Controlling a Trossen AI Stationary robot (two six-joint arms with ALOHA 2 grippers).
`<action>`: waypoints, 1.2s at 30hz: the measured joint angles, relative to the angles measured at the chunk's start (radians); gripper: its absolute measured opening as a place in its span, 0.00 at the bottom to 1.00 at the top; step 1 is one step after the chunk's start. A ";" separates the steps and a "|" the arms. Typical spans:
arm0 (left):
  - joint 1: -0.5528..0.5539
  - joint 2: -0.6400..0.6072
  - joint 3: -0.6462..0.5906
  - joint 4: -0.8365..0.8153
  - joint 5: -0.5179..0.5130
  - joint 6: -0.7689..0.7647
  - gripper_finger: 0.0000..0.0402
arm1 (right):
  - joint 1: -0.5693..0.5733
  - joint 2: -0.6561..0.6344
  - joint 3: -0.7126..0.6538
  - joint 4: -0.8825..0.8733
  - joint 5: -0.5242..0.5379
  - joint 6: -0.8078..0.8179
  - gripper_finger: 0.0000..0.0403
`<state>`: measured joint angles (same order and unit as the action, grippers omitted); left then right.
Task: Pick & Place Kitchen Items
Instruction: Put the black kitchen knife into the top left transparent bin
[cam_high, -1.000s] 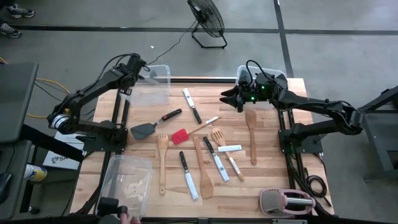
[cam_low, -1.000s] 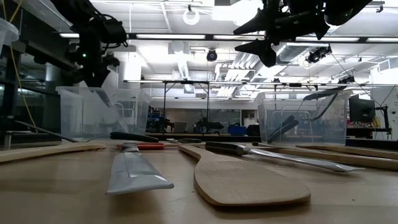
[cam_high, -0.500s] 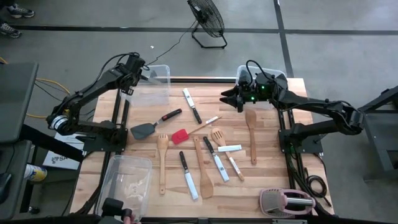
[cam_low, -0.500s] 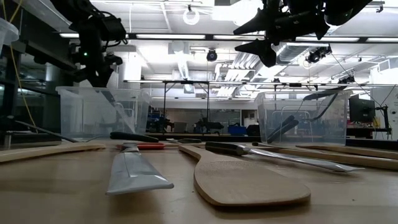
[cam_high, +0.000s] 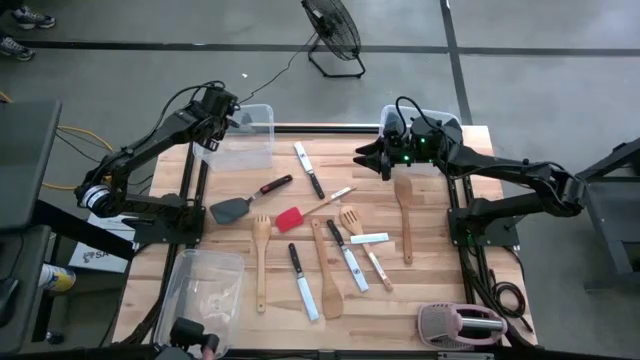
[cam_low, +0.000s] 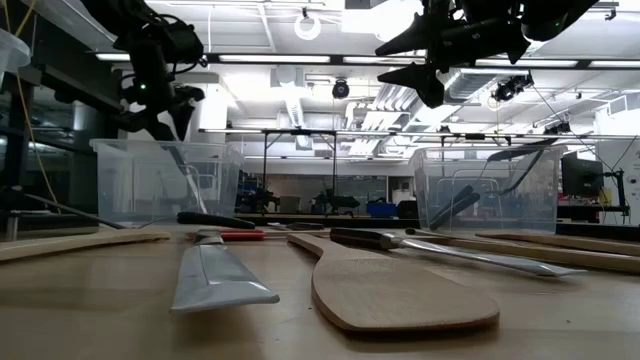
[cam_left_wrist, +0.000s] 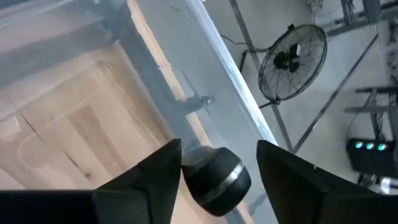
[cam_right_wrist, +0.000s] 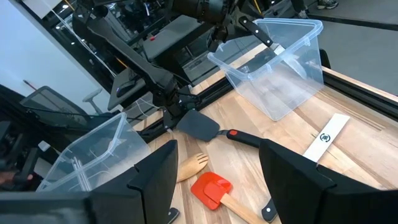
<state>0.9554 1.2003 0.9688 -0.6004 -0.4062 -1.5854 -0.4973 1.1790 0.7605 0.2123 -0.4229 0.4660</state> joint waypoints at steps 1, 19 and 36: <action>0.000 -0.001 0.000 0.000 0.004 0.017 0.52 | 0.000 0.000 0.000 0.000 0.000 0.000 0.54; 0.000 -0.165 0.001 -0.074 -0.077 0.228 0.52 | 0.020 0.000 0.000 0.000 0.005 0.000 0.54; 0.000 -0.209 0.001 0.069 0.033 0.437 0.52 | 0.020 0.000 0.000 -0.001 0.005 0.000 0.54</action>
<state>0.9554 0.9916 0.9695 -0.5313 -0.3735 -1.1486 -0.4774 1.1790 0.7601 0.2115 -0.4179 0.4660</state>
